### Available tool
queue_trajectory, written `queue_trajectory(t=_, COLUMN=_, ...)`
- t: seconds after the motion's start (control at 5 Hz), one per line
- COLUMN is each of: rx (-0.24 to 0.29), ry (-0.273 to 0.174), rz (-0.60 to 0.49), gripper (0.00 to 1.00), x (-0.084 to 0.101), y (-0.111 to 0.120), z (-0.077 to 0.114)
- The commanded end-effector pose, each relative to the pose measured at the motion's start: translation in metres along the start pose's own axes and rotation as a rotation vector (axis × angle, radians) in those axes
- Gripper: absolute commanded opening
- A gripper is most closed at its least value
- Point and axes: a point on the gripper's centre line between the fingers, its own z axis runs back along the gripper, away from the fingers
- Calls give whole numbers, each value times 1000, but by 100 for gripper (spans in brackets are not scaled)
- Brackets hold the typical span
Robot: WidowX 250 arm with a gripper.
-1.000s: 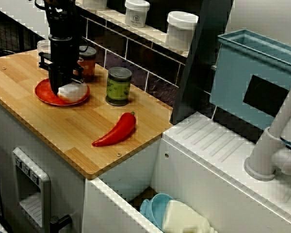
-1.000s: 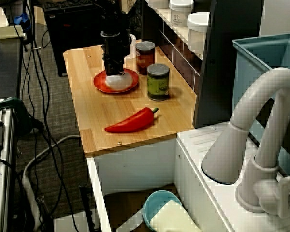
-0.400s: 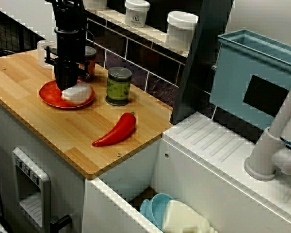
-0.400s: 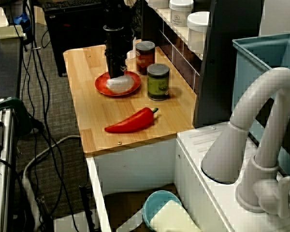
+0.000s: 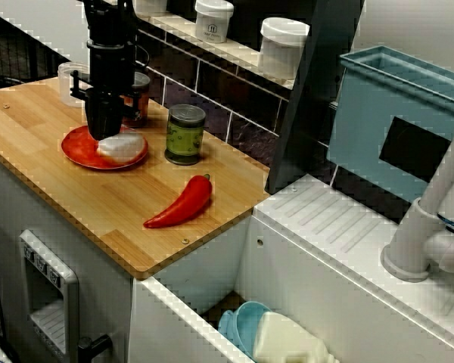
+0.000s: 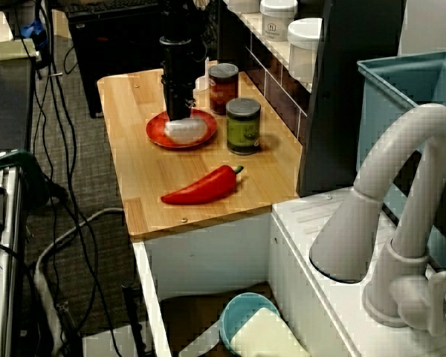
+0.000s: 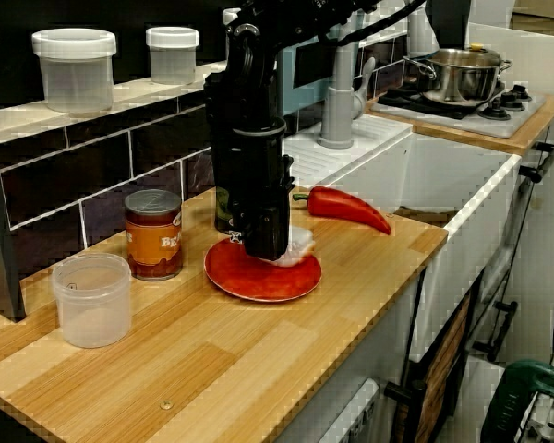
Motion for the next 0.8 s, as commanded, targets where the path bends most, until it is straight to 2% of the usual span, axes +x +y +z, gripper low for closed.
queue_trajectory(t=0.0, rx=-6, ry=-67, rz=-7, gripper=0, x=-8, y=-2, z=22)
queue_trajectory(t=0.6, rx=-38, ry=-63, rz=-20, gripper=0, x=-40, y=-20, z=18)
